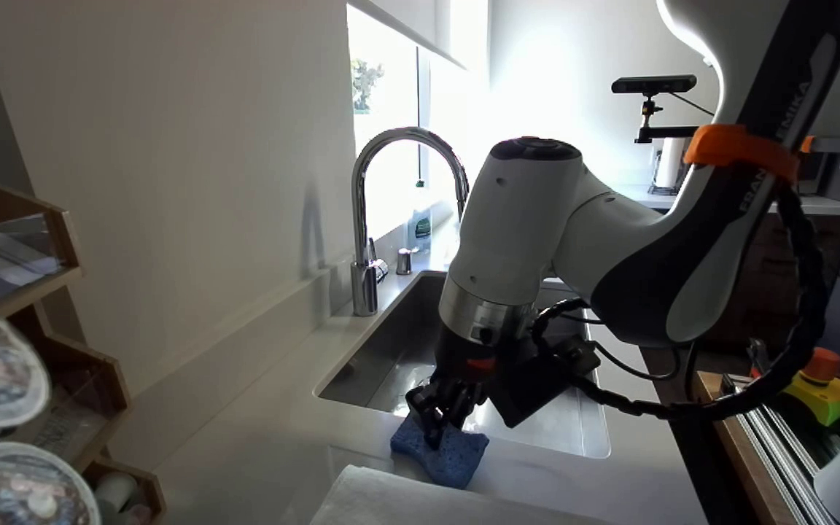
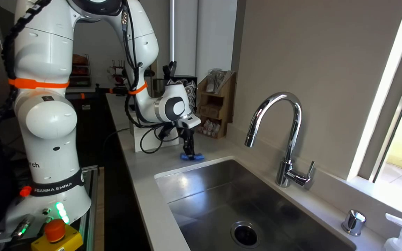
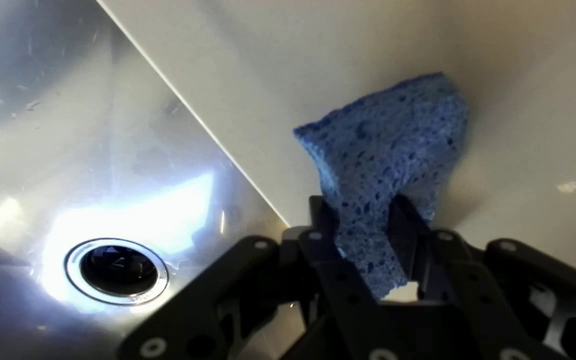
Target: Use the blue sponge to wipe the countertop
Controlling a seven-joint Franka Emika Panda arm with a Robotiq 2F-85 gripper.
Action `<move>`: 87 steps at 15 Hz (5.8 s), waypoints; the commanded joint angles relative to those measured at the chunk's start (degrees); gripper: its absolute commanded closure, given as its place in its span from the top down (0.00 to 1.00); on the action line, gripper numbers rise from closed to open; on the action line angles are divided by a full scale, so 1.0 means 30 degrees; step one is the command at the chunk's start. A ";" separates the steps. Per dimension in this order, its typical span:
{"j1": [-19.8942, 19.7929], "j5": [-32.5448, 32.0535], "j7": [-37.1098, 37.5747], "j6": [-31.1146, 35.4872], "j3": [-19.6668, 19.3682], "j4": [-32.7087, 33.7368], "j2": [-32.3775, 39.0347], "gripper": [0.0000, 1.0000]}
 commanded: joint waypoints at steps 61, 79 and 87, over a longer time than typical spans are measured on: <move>-0.8117 0.1479 -0.5494 0.0181 0.5741 -0.0022 0.1325 0.09; -0.6573 0.1134 -0.5523 -0.0470 0.4396 0.6643 0.5312 0.09; -0.6350 0.1248 -0.5460 -0.0724 0.3721 0.9309 0.6684 0.09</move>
